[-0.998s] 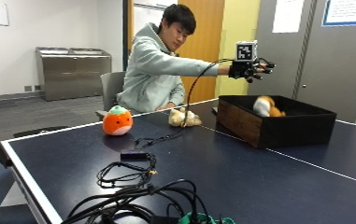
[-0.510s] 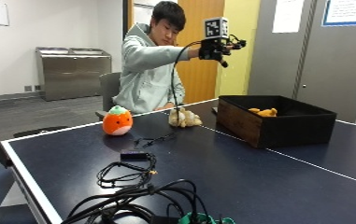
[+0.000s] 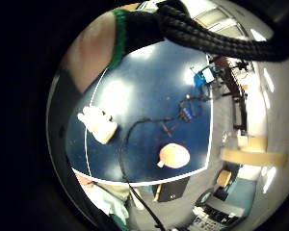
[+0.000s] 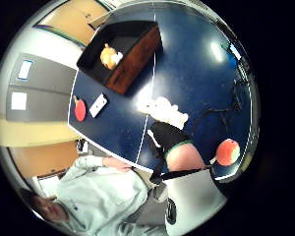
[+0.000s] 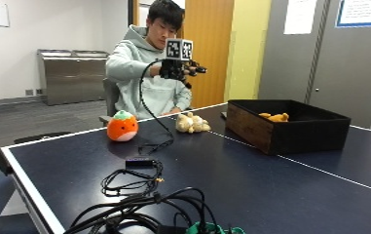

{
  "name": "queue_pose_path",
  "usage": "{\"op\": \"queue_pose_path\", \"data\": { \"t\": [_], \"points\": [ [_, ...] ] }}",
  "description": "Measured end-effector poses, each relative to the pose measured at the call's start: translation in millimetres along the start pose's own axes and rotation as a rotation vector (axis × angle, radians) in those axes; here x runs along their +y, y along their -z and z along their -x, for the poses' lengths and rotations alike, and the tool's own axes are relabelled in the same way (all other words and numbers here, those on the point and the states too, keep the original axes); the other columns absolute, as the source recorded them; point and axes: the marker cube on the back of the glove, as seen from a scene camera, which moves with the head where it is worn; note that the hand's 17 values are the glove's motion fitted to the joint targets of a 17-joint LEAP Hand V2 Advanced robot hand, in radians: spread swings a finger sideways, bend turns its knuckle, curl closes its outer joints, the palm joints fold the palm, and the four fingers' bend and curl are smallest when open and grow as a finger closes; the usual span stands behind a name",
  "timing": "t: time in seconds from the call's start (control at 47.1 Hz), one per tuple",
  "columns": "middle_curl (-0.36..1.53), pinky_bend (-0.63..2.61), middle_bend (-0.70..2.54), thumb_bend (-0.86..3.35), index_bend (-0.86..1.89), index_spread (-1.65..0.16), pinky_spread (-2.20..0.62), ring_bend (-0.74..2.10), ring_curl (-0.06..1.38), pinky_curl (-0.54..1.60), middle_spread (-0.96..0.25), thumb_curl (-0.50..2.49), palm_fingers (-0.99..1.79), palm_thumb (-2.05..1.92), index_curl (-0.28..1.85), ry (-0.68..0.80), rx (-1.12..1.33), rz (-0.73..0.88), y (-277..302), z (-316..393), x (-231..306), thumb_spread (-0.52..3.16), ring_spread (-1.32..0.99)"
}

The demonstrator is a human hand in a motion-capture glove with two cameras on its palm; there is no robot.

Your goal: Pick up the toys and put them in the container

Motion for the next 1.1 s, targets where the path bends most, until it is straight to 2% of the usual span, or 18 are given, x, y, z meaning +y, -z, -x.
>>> {"op": "queue_pose_path", "data": {
  "t": [0.127, 0.361, 0.489, 0.595, 0.743, 0.786, 0.913, 0.998, 1.105],
  "points": [
    [0.2, 0.96, 0.11, -0.02, 0.09, -0.22, 0.1, 0.15, 0.2, 0.34, 0.07, 0.38, -0.3, 0.24, 0.2, 0.058, -0.057, 0.069, -63, 5, -3, 1.21, 0.07],
    [0.19, 1.02, 0.12, -0.03, 0.05, -0.2, 0.09, 0.21, 0.21, 0.36, 0.09, 0.36, -0.25, 0.18, 0.17, -0.035, -0.071, 0.204, -151, 49, 4, 1.19, 0.07],
    [0.21, 1.03, 0.18, -0.02, 0.04, -0.19, 0.07, 0.33, 0.25, 0.36, 0.07, 0.35, -0.1, 0.17, 0.15, -0.082, -0.065, 0.287, -170, 30, -9, 1.18, 0.06],
    [0.25, 0.96, 0.3, 0.05, 0.06, -0.19, 0.03, 0.69, 0.33, 0.32, 0.0, 0.37, 0.27, 0.29, 0.12, -0.087, -0.036, 0.283, -174, 24, -13, 1.24, -0.03],
    [0.34, 0.86, 0.53, 0.17, 0.13, -0.2, -0.12, 1.0, 0.41, 0.29, -0.12, 0.43, 0.67, 0.52, 0.12, -0.083, -0.022, 0.292, -177, 36, -11, 1.32, -0.19],
    [0.35, 0.86, 0.55, 0.19, 0.14, -0.2, -0.16, 1.03, 0.43, 0.29, -0.15, 0.45, 0.68, 0.56, 0.13, -0.077, -0.018, 0.314, -177, 37, -11, 1.32, -0.22],
    [0.41, 0.95, 0.69, 0.19, 0.11, -0.22, -0.3, 1.13, 0.46, 0.33, -0.21, 0.54, 0.95, 0.68, 0.09, -0.074, -0.09, 0.457, -171, 22, -27, 1.11, -0.28],
    [0.47, 0.93, 0.82, 0.19, 0.18, -0.25, -0.33, 1.16, 0.49, 0.36, -0.22, 0.6, 1.06, 0.72, 0.09, -0.084, -0.191, 0.547, -156, 13, -42, 0.99, -0.29],
    [0.52, 0.91, 0.92, 0.2, 0.25, -0.27, -0.36, 1.18, 0.52, 0.38, -0.21, 0.66, 1.13, 0.74, 0.11, -0.049, -0.232, 0.587, -125, 27, -44, 0.87, -0.3]
  ]
}}
